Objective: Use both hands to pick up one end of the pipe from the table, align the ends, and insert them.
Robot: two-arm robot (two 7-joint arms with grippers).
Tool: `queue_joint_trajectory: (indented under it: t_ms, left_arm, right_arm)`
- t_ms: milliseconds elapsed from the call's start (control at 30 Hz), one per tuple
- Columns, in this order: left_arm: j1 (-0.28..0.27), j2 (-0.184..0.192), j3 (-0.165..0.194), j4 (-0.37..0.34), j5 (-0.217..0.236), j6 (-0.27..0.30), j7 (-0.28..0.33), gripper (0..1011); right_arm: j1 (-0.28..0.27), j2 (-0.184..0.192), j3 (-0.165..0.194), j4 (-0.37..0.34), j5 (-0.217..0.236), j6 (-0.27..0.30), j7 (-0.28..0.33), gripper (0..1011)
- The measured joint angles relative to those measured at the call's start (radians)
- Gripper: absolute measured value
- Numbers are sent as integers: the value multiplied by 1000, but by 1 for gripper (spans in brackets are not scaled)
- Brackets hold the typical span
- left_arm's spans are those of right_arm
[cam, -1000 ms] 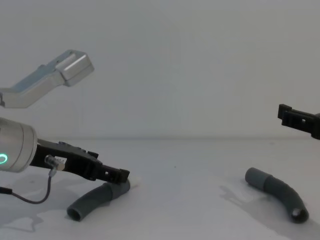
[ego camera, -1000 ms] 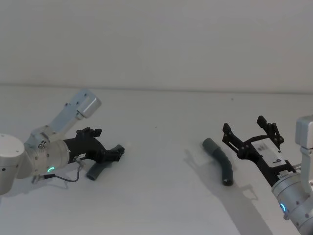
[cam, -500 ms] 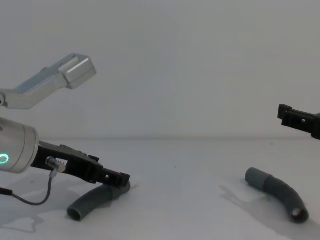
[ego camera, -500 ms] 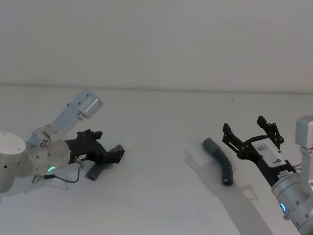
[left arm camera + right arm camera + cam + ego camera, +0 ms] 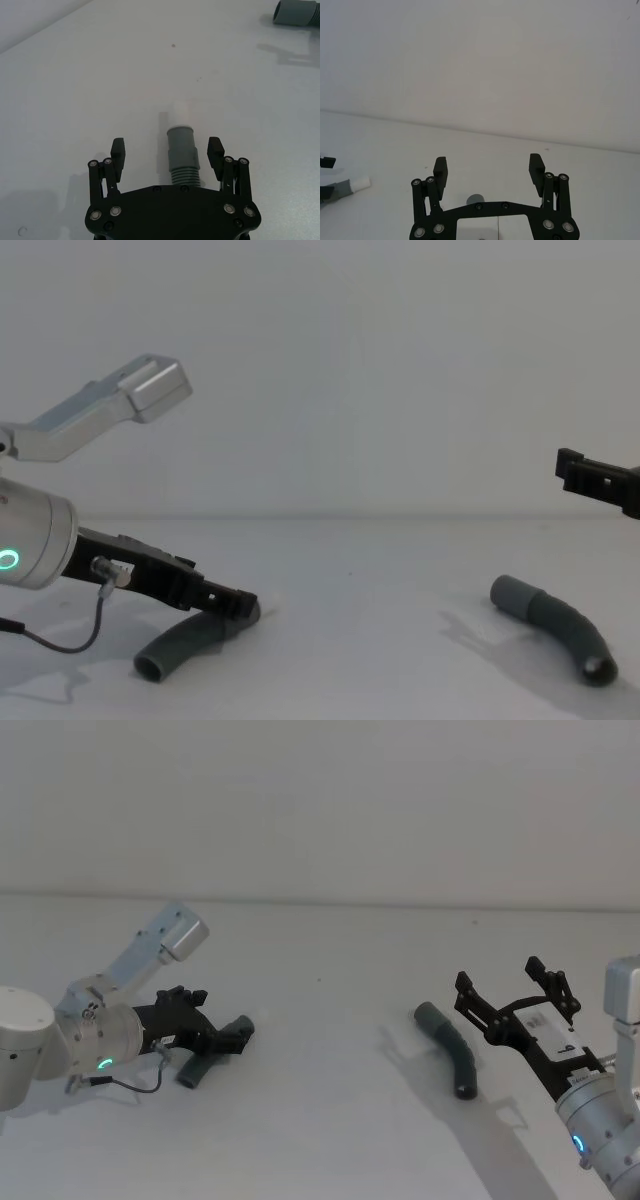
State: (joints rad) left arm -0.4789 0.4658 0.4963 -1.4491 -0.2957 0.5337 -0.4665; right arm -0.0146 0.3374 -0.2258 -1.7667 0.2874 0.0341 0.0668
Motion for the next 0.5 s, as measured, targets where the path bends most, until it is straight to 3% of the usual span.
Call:
queue_joint_trajectory:
  t_ms: [500]
  left_arm:
    - [-13,-9,2,28,4,6,-4,1002]
  right_arm:
    - [0,0,0,0,0,0,0,1001]
